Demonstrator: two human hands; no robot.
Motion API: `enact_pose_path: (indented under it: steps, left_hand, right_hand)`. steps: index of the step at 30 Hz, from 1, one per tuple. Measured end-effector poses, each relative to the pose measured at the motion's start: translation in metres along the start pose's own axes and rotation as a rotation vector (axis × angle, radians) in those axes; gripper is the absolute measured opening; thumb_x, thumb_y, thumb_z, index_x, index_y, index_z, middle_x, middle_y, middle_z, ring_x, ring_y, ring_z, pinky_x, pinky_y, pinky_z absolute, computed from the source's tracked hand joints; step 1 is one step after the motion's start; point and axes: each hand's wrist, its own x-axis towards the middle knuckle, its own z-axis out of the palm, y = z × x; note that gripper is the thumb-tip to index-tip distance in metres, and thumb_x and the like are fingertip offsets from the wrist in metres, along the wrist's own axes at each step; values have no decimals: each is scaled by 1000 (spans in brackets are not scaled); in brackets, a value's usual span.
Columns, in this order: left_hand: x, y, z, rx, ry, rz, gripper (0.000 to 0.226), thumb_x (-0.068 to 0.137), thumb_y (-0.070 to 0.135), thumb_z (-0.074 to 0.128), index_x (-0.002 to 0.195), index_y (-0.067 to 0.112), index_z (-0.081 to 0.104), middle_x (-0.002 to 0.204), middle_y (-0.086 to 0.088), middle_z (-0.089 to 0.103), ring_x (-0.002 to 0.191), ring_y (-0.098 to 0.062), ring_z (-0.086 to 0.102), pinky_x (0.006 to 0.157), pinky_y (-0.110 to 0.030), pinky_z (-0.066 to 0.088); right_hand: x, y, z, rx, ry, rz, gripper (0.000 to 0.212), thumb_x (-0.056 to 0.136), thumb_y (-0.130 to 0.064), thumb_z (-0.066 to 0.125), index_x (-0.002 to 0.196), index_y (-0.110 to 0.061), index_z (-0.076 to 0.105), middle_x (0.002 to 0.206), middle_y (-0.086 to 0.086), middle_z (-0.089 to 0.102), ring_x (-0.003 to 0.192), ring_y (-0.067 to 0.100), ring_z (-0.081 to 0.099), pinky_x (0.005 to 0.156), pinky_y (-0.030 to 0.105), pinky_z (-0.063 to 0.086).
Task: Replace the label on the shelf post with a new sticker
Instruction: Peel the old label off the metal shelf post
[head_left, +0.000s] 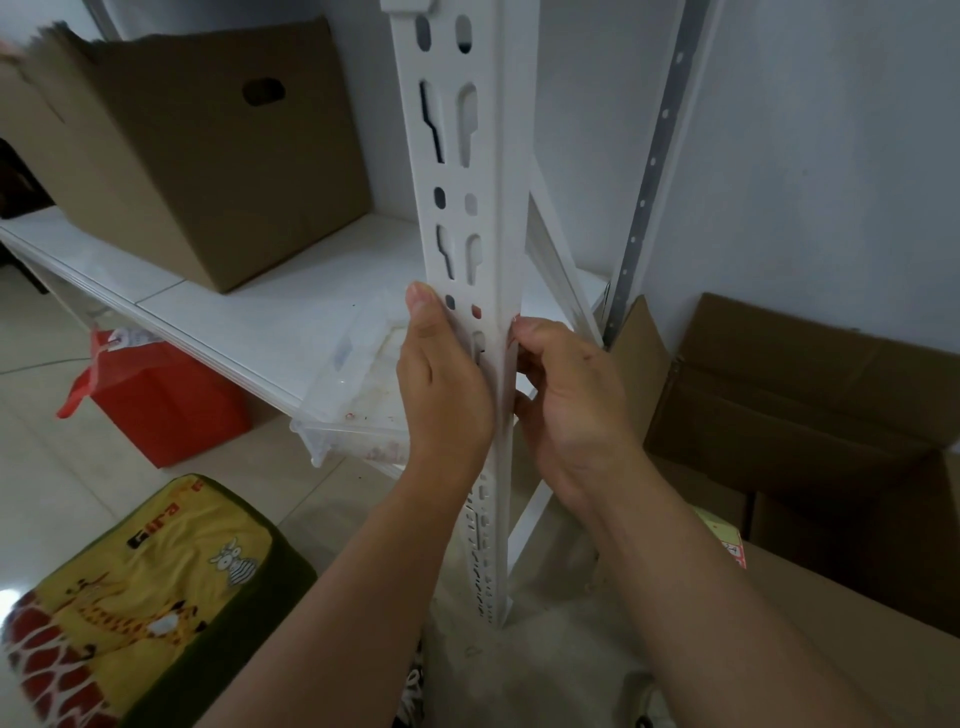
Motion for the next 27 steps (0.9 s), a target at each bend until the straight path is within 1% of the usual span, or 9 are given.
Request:
enact_pose_path:
  steps: [4,6,7,10,12,14,16,22,27]
  left_hand:
    - [-1,0,2,-18,-9,10,65,99,49,20,102,3,65,88,-10,72,83,-12,71,69,-16,54]
    - [-1,-1,2,-8,-5,23,65,100,48,19,101,1,64,88,-11,71,83,-13,70,72,-17,54]
    - [-1,-1,2,-2,-1,26,65,101,47,18,100,1,65,88,-12,71,84,-13,70,73,-19,55]
    - [0,-2,1,6,7,23,65,102,48,18,98,2,65,88,-13,71,84,-16,71,75,-25,57]
    - [1,-2,1,13,14,29,65,103,47,18,97,0,63,87,-16,70,83,-20,70,76,-31,58]
    - [0,-1,2,16,24,33,64,103,46,18,96,2,64,86,-16,70,82,-19,70,75,-28,57]
    - [-1,0,2,3,27,18,60,102,45,19,97,8,65,85,-9,71,82,-12,70,71,-19,55]
    - [-2,1,3,-12,29,33,57,103,43,18,101,10,66,87,-5,72,86,-10,71,73,-17,54]
    - [-1,0,3,-23,37,37,54,104,41,19,93,17,65,84,-3,72,84,-9,70,71,-17,53]
  right_hand:
    - [1,-3,1,-26,11,15,29,91,-13,50,93,16,54,80,17,61,71,17,60,60,24,53]
    - [1,-4,1,-30,18,20,32,90,-12,50,97,19,49,82,27,56,77,22,55,61,25,51]
    - [1,-5,1,-25,18,24,31,89,-11,51,95,19,49,82,27,55,78,23,54,62,26,50]
    - [1,-5,-1,-9,0,35,26,89,-10,50,83,15,51,82,12,56,78,22,54,64,28,50]
    - [2,-4,-1,-1,-19,43,23,89,-10,50,73,6,57,80,10,59,75,18,58,64,26,52]
    - [3,-4,-2,21,-46,45,30,89,-9,50,63,-10,65,76,6,64,71,12,63,64,25,54]
    - [3,-5,-1,39,-64,42,36,89,-8,50,58,-16,67,72,2,66,69,9,64,64,25,54]
    - [4,-5,0,79,-85,42,19,89,-7,48,77,-6,62,76,5,66,69,10,64,63,25,54]
    - [4,-5,1,134,-108,35,26,89,-3,46,70,-6,64,74,3,69,69,9,66,65,25,55]
